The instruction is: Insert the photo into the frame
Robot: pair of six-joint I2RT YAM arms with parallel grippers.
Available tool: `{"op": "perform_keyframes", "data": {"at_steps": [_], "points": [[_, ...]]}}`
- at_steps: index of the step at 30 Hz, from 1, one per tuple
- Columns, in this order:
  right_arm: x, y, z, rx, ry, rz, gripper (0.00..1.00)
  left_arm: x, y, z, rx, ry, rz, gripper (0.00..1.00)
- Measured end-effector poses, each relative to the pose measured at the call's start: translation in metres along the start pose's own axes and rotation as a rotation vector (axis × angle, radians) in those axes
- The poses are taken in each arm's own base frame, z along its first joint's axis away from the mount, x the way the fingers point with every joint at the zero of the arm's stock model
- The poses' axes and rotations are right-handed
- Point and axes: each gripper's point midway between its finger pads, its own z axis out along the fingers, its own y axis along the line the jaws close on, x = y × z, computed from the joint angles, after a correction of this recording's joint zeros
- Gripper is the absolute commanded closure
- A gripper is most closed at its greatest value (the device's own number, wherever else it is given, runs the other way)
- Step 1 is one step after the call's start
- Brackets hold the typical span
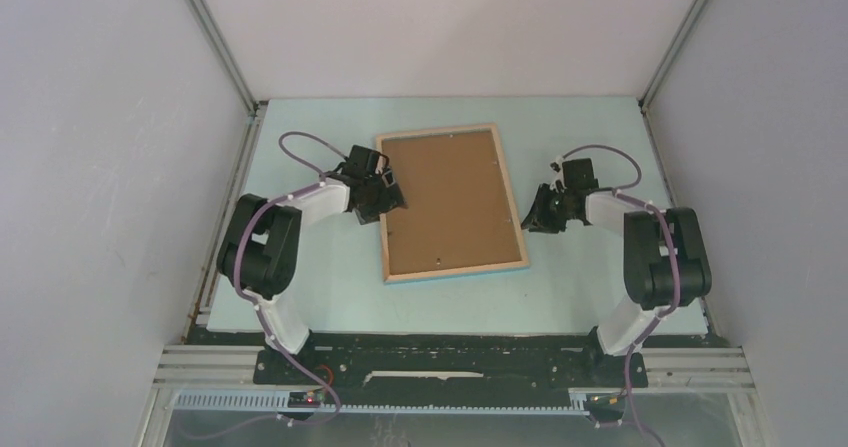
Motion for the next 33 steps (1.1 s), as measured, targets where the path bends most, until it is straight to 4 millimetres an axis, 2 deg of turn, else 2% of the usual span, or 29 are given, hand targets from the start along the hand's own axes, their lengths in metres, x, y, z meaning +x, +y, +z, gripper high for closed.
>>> {"op": "perform_keyframes", "data": {"at_steps": [6,9,12,15,17,19,21,25,27,29,31,33], "points": [[0.041,0.008,-0.013,-0.057,-0.020,0.001,0.62,-0.034,-0.017,0.018,0.076,-0.030,0.014,0.21],[0.073,0.023,-0.017,-0.113,0.003,-0.019,0.61,-0.056,-0.029,0.031,0.114,-0.065,0.036,0.20],[0.113,0.046,-0.021,-0.172,0.075,-0.058,0.58,-0.073,-0.038,0.040,0.145,-0.093,0.058,0.20],[0.138,0.057,-0.028,-0.200,0.119,-0.066,0.48,-0.071,-0.040,0.039,0.147,-0.078,0.076,0.20],[0.140,0.058,-0.033,-0.194,0.110,-0.062,0.36,-0.063,-0.039,0.033,0.137,-0.050,0.086,0.18],[0.132,0.056,-0.042,-0.169,0.060,-0.066,0.26,-0.053,-0.036,0.020,0.114,-0.022,0.103,0.17],[0.120,0.055,-0.054,-0.144,-0.009,-0.079,0.20,-0.048,-0.035,-0.004,0.110,-0.026,0.117,0.12],[0.085,0.058,-0.081,-0.122,-0.148,-0.110,0.18,-0.046,-0.048,-0.082,0.203,-0.129,0.118,0.02],[0.058,0.061,-0.094,-0.105,-0.223,-0.123,0.18,-0.041,-0.053,-0.122,0.293,-0.206,0.100,0.01],[0.033,0.065,-0.102,-0.091,-0.277,-0.135,0.18,-0.028,-0.048,-0.148,0.354,-0.254,0.079,0.00],[0.008,0.069,-0.106,-0.077,-0.314,-0.140,0.18,-0.011,-0.040,-0.159,0.388,-0.261,0.060,0.00],[-0.024,0.077,-0.107,-0.069,-0.354,-0.147,0.18,0.013,-0.027,-0.159,0.395,-0.232,0.042,0.00]]}}
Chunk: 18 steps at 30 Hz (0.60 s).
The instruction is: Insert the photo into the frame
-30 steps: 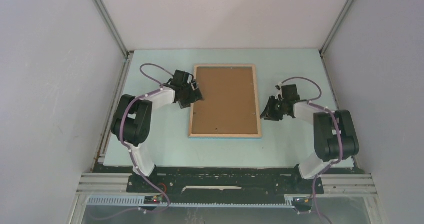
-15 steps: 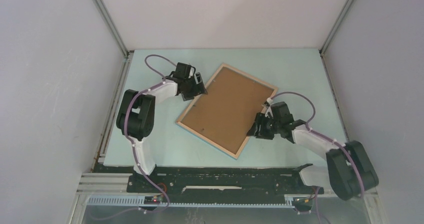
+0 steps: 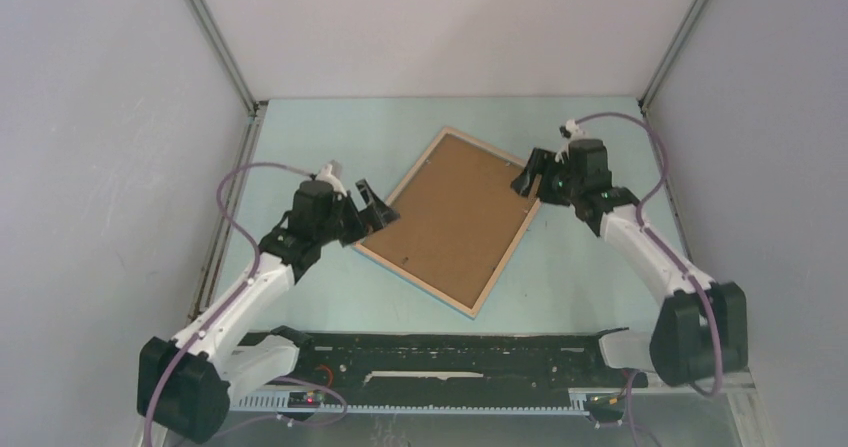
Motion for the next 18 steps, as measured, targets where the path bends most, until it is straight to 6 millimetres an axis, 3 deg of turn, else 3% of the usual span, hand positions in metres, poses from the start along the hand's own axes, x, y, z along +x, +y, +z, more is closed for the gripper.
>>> {"op": "perform_keyframes", "data": {"at_steps": [1,5,10,14,18], "points": [[-0.020,0.004,0.009,-0.001,-0.029,-0.005,0.18,0.014,0.007,-0.003,-0.007,0.020,-0.017,0.00],[-0.068,0.014,0.039,-0.020,-0.100,-0.014,0.18,0.064,0.024,-0.012,-0.038,0.092,-0.058,0.00],[-0.115,0.019,0.087,-0.026,-0.125,-0.012,0.18,0.103,0.014,-0.017,-0.029,0.136,-0.076,0.00],[-0.140,0.006,0.121,-0.009,-0.097,-0.043,0.18,0.124,0.028,-0.005,-0.095,0.174,-0.143,0.00],[-0.146,-0.019,0.156,0.039,-0.011,-0.095,0.19,0.142,0.045,0.007,-0.189,0.229,-0.179,0.00]]}}
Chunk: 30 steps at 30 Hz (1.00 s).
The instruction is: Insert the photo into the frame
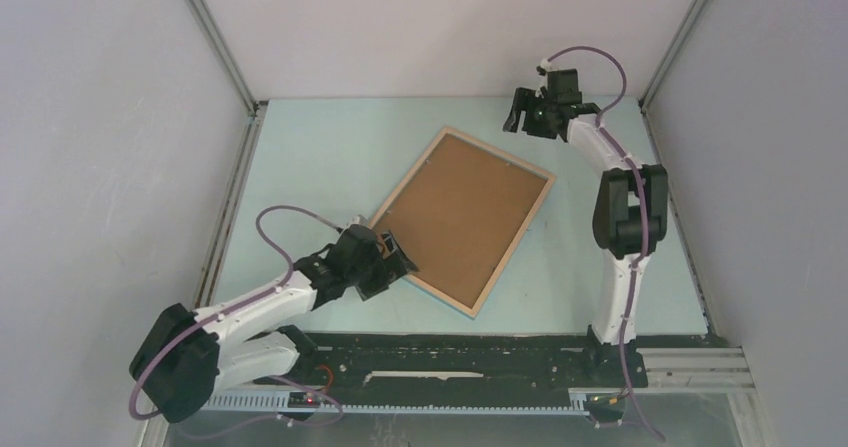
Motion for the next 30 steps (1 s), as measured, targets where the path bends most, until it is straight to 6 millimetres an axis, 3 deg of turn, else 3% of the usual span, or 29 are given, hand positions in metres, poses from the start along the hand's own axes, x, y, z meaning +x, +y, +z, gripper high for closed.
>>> {"op": "perform_keyframes", "data": {"at_steps": [1,5,9,17,24,28,30], "points": [[0.007,-0.011,0.013,0.023,0.045,-0.014,0.19,0.004,0.004,0.005,-0.025,0.013,-0.009,0.00],[0.041,-0.032,0.035,0.065,0.180,-0.039,0.23,0.012,0.012,0.019,-0.074,0.041,-0.035,0.00],[0.080,-0.047,0.045,0.100,0.317,-0.040,0.28,0.006,-0.001,0.029,-0.041,0.026,-0.068,0.00],[0.079,-0.055,0.041,0.114,0.337,-0.041,0.53,-0.009,-0.014,0.044,-0.039,0.043,-0.107,0.00],[0.085,-0.060,0.037,0.096,0.355,0.003,0.56,-0.025,-0.012,0.052,-0.060,0.075,-0.137,0.01],[0.105,-0.066,0.027,0.101,0.397,0.040,0.46,-0.045,-0.010,0.058,-0.074,0.058,-0.140,0.01],[0.102,-0.066,0.021,0.093,0.381,0.044,0.43,-0.052,-0.008,0.059,-0.077,0.043,-0.136,0.01]]}}
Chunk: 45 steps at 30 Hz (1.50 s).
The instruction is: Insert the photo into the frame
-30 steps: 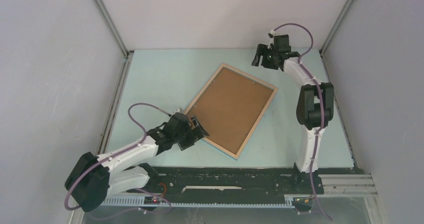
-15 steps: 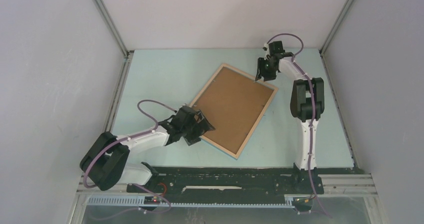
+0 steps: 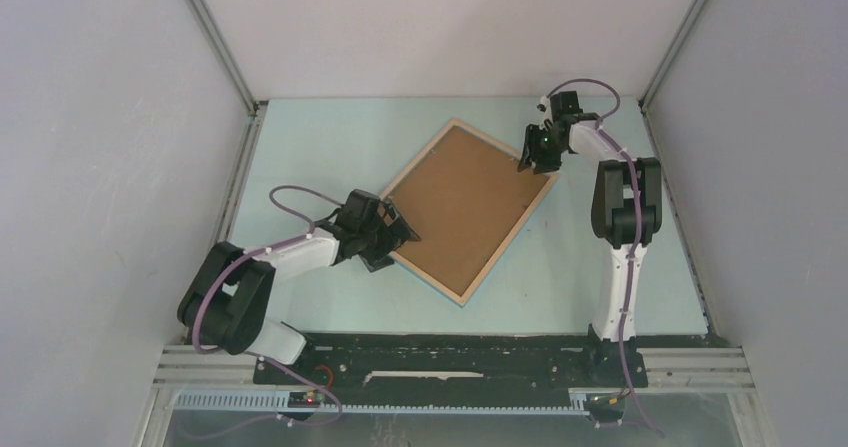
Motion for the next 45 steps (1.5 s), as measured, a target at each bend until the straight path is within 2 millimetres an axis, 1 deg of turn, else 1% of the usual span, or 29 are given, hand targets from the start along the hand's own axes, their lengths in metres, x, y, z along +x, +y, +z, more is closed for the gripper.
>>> {"op": "perform_keyframes", "data": {"at_steps": [2,3,6,8,12,13,16,18,19,21,24,26,28,31,35,38,41,42,45], "points": [[0.001,0.000,-0.005,0.002,0.000,0.001,0.41,-0.003,0.001,0.000,-0.001,-0.010,0.005,0.01],[0.000,0.000,-0.008,0.004,-0.007,-0.002,0.38,-0.004,0.001,0.000,-0.001,-0.011,0.007,0.01],[-0.008,0.002,-0.014,0.008,-0.037,-0.012,0.30,-0.003,0.002,0.000,0.001,-0.011,0.014,0.02],[-0.016,0.004,-0.020,0.011,-0.069,-0.020,0.26,-0.003,0.002,0.000,0.007,-0.013,0.019,0.02],[-0.028,0.003,-0.025,0.018,-0.098,-0.018,0.25,-0.002,0.006,-0.004,0.015,-0.028,0.031,0.01],[-0.034,0.003,-0.025,0.019,-0.103,-0.016,0.25,-0.003,0.007,-0.005,0.014,-0.035,0.036,0.01],[-0.054,0.002,-0.020,0.017,-0.127,-0.013,0.26,-0.004,0.010,-0.007,0.003,-0.043,0.051,0.02],[-0.058,-0.002,-0.013,0.020,-0.119,-0.007,0.26,-0.004,0.011,-0.007,0.003,-0.042,0.059,0.02],[-0.057,-0.004,-0.007,0.021,-0.106,-0.003,0.26,-0.004,0.011,-0.007,0.003,-0.042,0.063,0.02],[-0.047,-0.008,0.003,0.027,-0.067,0.007,0.26,-0.004,0.011,-0.006,0.003,-0.041,0.066,0.02],[-0.028,-0.017,0.014,0.038,0.003,0.029,0.27,-0.004,0.011,-0.006,0.002,-0.040,0.072,0.02],[-0.027,-0.019,0.015,0.032,0.009,0.036,0.30,-0.006,0.009,-0.005,0.001,-0.040,0.074,0.02],[-0.027,-0.018,0.015,0.022,0.012,0.037,0.37,-0.008,0.008,-0.003,-0.001,-0.041,0.077,0.02],[-0.023,-0.021,0.017,0.007,0.017,0.039,0.41,-0.013,0.006,0.000,-0.009,-0.039,0.079,0.02],[-0.014,-0.027,0.010,-0.003,-0.013,0.043,0.45,-0.015,0.005,0.002,-0.041,-0.018,0.090,0.02],[0.000,-0.036,0.002,0.008,-0.011,0.060,0.49,-0.022,0.002,0.006,-0.082,-0.005,0.118,0.02],[0.014,-0.045,-0.007,0.016,-0.005,0.079,0.55,-0.036,0.000,0.012,-0.136,-0.001,0.156,0.02],[0.017,-0.047,-0.009,0.016,-0.002,0.083,0.55,-0.041,0.000,0.014,-0.149,-0.003,0.164,0.02],[0.026,-0.050,-0.014,-0.001,0.008,0.096,0.56,-0.064,-0.002,0.021,-0.188,-0.041,0.194,0.01]]}}
